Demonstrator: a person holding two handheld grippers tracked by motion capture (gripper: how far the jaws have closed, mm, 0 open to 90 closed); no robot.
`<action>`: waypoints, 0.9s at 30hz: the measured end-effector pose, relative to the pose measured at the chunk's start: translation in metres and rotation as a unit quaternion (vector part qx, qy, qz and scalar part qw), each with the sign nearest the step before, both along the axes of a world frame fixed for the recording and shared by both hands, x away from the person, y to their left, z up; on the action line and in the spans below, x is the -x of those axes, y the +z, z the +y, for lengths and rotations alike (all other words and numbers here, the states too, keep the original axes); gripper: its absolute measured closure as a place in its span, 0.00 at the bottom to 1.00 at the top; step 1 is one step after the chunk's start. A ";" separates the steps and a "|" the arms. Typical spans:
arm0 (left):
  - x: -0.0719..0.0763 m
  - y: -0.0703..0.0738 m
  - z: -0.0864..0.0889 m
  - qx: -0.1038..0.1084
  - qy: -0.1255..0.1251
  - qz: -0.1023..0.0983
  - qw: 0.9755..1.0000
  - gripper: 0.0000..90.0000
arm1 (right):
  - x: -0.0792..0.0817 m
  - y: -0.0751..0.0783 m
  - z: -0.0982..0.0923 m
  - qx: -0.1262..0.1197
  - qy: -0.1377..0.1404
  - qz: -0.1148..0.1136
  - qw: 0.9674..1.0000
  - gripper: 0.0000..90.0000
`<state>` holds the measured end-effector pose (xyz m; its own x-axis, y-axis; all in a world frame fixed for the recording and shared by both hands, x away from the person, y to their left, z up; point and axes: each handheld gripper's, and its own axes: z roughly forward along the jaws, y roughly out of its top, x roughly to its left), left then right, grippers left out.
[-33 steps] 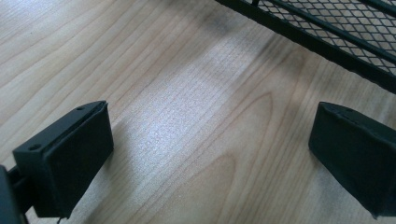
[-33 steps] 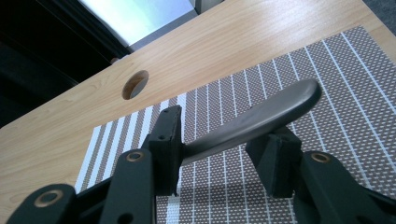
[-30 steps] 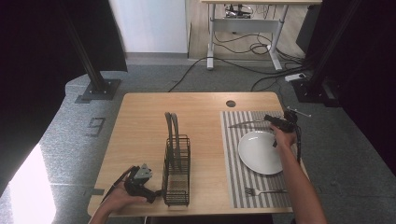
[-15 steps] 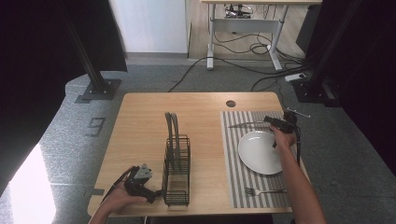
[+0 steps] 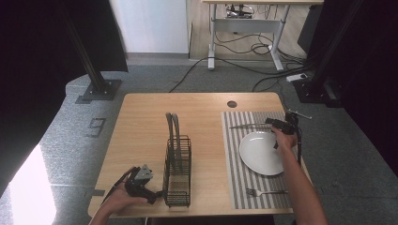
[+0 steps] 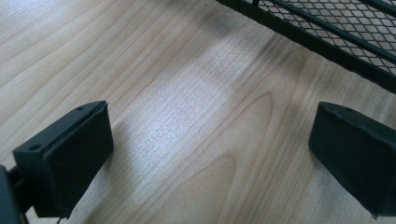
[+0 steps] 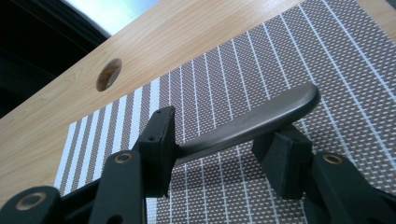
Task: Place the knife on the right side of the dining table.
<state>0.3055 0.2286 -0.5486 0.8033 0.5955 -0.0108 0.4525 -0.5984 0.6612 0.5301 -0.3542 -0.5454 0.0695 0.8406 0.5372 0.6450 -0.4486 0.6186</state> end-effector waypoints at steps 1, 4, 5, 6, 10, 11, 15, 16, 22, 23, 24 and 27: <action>0.000 0.000 0.000 0.000 0.000 0.000 1.000 0.00 | 0.000 0.000 0.000 0.000 -0.001 0.002 1.000 0.54; 0.000 0.000 0.000 0.000 0.000 0.000 1.000 0.00 | 0.000 -0.001 0.000 -0.001 -0.004 0.008 1.000 0.53; 0.000 0.000 0.000 0.000 0.000 0.000 1.000 0.00 | -0.001 -0.001 0.000 -0.001 -0.005 0.011 1.000 0.53; 0.000 0.000 0.000 0.000 0.000 0.000 1.000 0.00 | -0.001 -0.002 0.000 -0.001 -0.005 0.015 1.000 0.52; 0.000 0.000 0.000 0.000 0.000 0.000 1.000 0.00 | -0.001 -0.002 -0.002 -0.003 -0.005 0.020 1.000 0.53; 0.000 0.000 0.000 0.000 0.000 0.000 1.000 0.00 | 0.000 -0.002 -0.002 -0.001 -0.004 0.021 1.000 0.53; 0.000 0.000 0.000 0.000 0.001 0.000 1.000 0.00 | 0.000 -0.002 -0.004 -0.007 -0.009 0.023 1.000 0.52; 0.000 0.000 0.000 0.000 0.001 0.000 1.000 0.00 | 0.000 -0.002 -0.004 -0.007 -0.011 0.023 1.000 0.52; 0.000 0.000 0.000 0.000 0.001 0.000 1.000 0.00 | 0.001 0.007 -0.003 0.025 -0.004 -0.002 1.000 0.52; 0.000 0.000 0.000 0.000 0.001 0.000 1.000 0.00 | 0.002 0.009 -0.002 0.035 0.000 -0.008 0.999 0.52; 0.000 0.000 0.000 0.000 0.001 0.000 1.000 0.00 | 0.002 0.012 -0.001 0.046 0.004 -0.011 0.999 0.52; 0.000 0.000 0.000 0.000 0.001 0.000 1.000 0.00 | -0.002 0.023 0.003 0.071 0.026 -0.016 0.997 0.52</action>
<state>0.3054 0.2287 -0.5486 0.8025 0.5966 -0.0112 0.4536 -0.5977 0.6611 0.5319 -0.3510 -0.5224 0.0096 0.9100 0.4146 0.6441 -0.3227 0.6936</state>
